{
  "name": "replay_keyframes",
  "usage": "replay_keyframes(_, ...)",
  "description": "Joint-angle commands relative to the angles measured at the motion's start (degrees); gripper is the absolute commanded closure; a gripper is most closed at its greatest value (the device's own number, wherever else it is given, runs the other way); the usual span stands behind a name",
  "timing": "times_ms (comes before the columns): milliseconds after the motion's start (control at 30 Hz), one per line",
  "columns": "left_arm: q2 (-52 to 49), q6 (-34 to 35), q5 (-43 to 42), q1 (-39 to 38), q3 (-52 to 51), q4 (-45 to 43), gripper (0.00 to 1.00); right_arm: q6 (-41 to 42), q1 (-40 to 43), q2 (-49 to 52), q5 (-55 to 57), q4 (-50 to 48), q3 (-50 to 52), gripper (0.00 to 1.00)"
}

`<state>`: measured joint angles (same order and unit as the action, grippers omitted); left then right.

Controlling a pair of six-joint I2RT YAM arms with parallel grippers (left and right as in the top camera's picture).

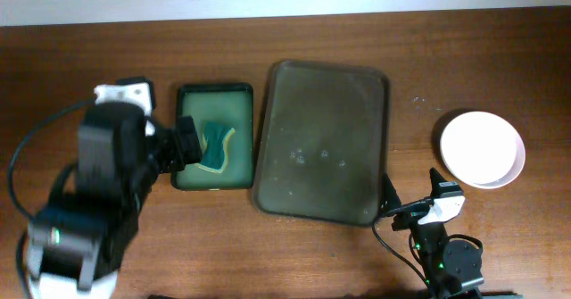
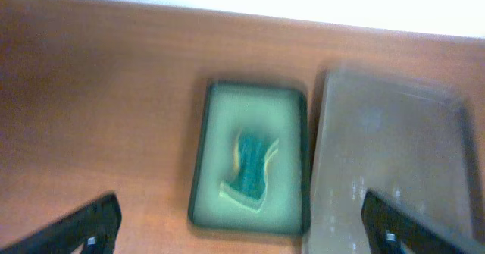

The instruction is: Clean dirty plates on tray and stack at the side

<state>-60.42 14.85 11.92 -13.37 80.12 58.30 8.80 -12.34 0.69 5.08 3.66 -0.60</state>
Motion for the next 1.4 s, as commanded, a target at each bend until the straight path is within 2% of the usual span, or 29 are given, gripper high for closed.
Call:
replay_keyframes(0, 10.9, -0.9, 4.9, 0.0, -15.5, -13.6, 0.0, -0.2, 0.4, -0.2, 0.1, 0.5, 0.3, 0.02)
replay_keyframes(167, 31.8, -0.8, 5.0, 0.6, -44.8, -34.5, 0.0, -0.2, 0.4, -0.2, 0.0, 0.5, 0.3, 0.02)
replay_keyframes(267, 43.5, -0.8, 4.4, 3.1, -57.3, -43.7, 0.0, -0.2, 0.4, -0.2, 0.0, 0.5, 0.3, 0.01)
replay_keyframes(400, 59.4, -0.8, 3.6, 5.6, -67.4, -45.9, 0.0, -0.2, 0.4, -0.2, 0.1, 0.5, 0.3, 0.02)
replay_keyframes(567, 60.2, -0.4, 3.1, 6.3, -80.0, -58.6, 0.01, -0.2, 0.4, -0.2, 0.0, 0.5, 0.3, 0.02)
replay_keyframes(600, 60.2, -0.4, 3.3, 6.4, -79.6, -54.9, 0.0, -0.2, 0.4, -0.2, 0.0, 0.5, 0.3, 0.02)
replay_keyframes(1367, 60.1, -0.4, 3.3, 6.4, -79.6, -55.0, 0.0, -0.2, 0.4, -0.2, 0.0, 0.5, 0.3, 0.02)
